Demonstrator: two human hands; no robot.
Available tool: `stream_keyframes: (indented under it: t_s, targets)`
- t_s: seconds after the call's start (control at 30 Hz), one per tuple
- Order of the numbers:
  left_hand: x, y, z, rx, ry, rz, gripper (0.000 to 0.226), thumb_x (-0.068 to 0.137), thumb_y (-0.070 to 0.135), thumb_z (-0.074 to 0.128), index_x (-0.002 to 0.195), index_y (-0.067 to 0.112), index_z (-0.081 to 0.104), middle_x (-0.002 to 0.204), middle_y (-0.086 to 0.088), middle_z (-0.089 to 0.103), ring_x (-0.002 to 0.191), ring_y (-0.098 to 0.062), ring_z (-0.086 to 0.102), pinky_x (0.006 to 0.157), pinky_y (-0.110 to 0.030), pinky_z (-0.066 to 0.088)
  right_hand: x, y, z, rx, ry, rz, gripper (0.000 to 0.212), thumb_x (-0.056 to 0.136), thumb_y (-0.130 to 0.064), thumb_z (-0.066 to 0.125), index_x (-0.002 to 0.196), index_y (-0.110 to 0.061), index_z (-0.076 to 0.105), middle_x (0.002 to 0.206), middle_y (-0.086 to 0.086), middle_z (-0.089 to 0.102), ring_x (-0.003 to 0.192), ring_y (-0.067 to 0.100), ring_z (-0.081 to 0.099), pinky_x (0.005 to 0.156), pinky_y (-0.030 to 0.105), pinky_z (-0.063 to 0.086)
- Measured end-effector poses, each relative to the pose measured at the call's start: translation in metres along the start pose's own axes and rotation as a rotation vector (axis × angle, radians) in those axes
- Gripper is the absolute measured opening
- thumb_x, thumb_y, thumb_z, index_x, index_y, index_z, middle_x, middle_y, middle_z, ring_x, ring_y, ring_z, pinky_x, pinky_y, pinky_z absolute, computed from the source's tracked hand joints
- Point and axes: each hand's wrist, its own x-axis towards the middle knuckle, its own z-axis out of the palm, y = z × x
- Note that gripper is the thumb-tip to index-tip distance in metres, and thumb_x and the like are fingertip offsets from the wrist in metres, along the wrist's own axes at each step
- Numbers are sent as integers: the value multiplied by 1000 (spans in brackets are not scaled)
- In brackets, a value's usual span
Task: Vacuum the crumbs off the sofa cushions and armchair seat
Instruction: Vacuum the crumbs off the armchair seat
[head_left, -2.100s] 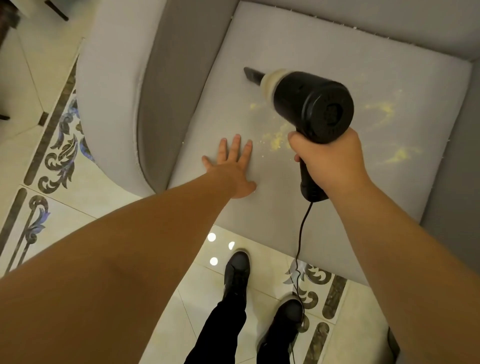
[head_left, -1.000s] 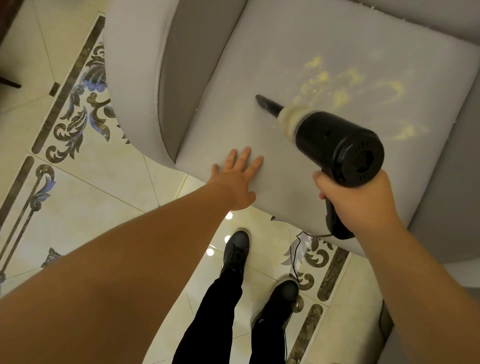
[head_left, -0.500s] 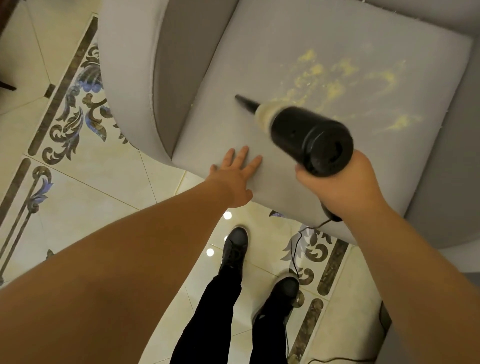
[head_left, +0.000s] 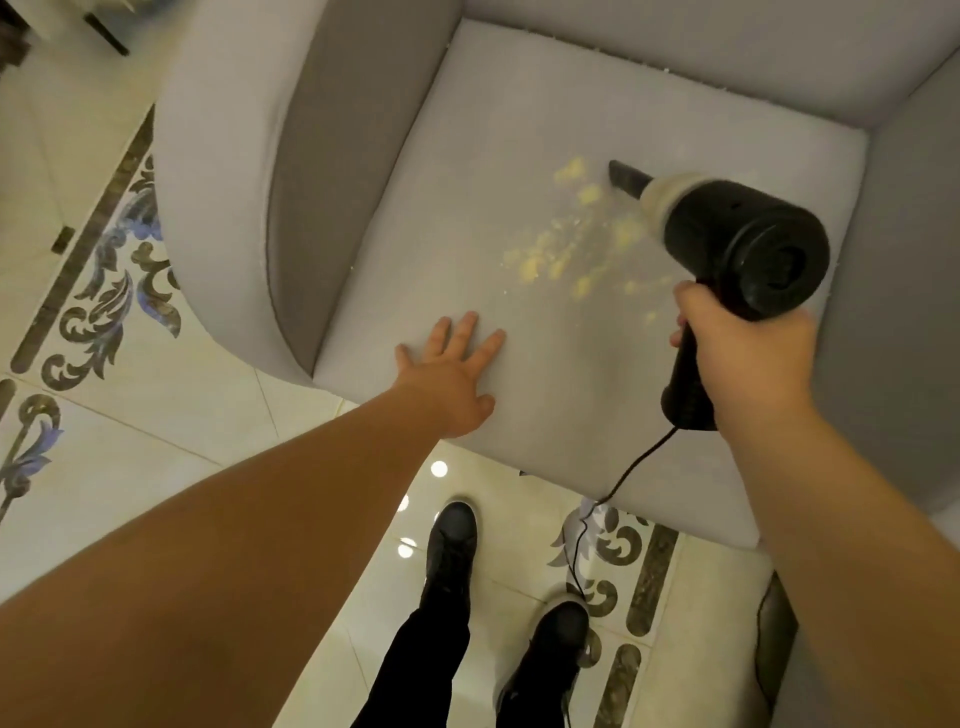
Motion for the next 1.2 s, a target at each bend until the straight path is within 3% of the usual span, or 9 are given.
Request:
stream_keyframes:
  t_s: [0.2, 0.33, 0.47, 0.57, 0.8, 0.93, 1.0, 1.1, 1.2]
  targets:
    - [27, 10, -8, 17, 9, -29, 84, 102, 57, 38, 156, 48, -26, 165, 5, -37, 155, -29, -28, 119, -73, 2, 10, 4, 10, -92, -122, 2, 7, 86, -21, 77, 84, -25, 71, 73, 1, 74, 81, 22, 75, 75, 33, 59]
    - [27, 10, -4, 8, 20, -25, 85, 102, 57, 37, 155, 47, -28, 165, 5, -39, 154, -30, -30, 119, -73, 3, 4, 0, 1, -163, -103, -73, 14, 86, -20, 78, 77, -25, 69, 73, 7, 74, 68, 13, 69, 63, 25, 52]
    - [29, 9, -7, 7, 1, -32, 85, 101, 60, 37, 155, 48, -28, 164, 5, -39, 154, -29, -30, 119, -73, 3, 11, -10, 3, -43, -8, -38, 13, 86, -20, 76, 78, -25, 68, 75, 7, 74, 74, 18, 69, 68, 28, 56]
    - [29, 9, -6, 14, 0, -30, 86, 101, 61, 37, 154, 48, -29, 164, 5, -39, 154, -29, -30, 120, -72, 3, 11, -8, 11, -13, -56, 27, 9, 86, -20, 76, 81, -23, 70, 72, 1, 72, 75, 18, 71, 71, 31, 56]
    - [31, 8, 2, -6, 46, -16, 82, 104, 65, 32, 153, 47, -32, 165, 4, -38, 153, -31, -32, 121, -71, 1, -22, 23, 24, -139, -206, -43, 18, 84, -16, 82, 85, -27, 68, 75, 3, 73, 72, 15, 68, 54, 7, 50]
    - [30, 10, -3, 18, 38, -28, 76, 105, 60, 27, 156, 46, -28, 166, 5, -36, 155, -29, -28, 121, -71, 4, -20, 21, 10, -81, -37, -56, 22, 83, -21, 84, 83, -32, 65, 80, -3, 73, 76, 10, 71, 60, 9, 50]
    - [30, 9, -3, 30, 40, -35, 75, 104, 60, 26, 156, 47, -27, 166, 5, -35, 155, -29, -27, 120, -71, 5, -11, 17, -2, -11, 57, -32, 22, 85, -20, 82, 83, -32, 64, 80, -1, 74, 80, 19, 74, 68, 20, 55]
    - [30, 10, 0, 42, 47, -37, 76, 104, 61, 26, 155, 46, -29, 166, 5, -36, 155, -29, -27, 120, -71, 5, -9, 20, -12, 4, 9, 47, 19, 87, -18, 80, 85, -31, 66, 74, -1, 73, 78, 21, 74, 76, 34, 59]
    - [31, 10, 3, 44, 62, -32, 77, 104, 62, 25, 154, 46, -31, 166, 4, -36, 155, -30, -28, 121, -71, 3, -17, 29, -12, -108, -124, 43, 17, 85, -19, 81, 89, -29, 67, 78, 3, 75, 76, 18, 73, 58, 15, 52]
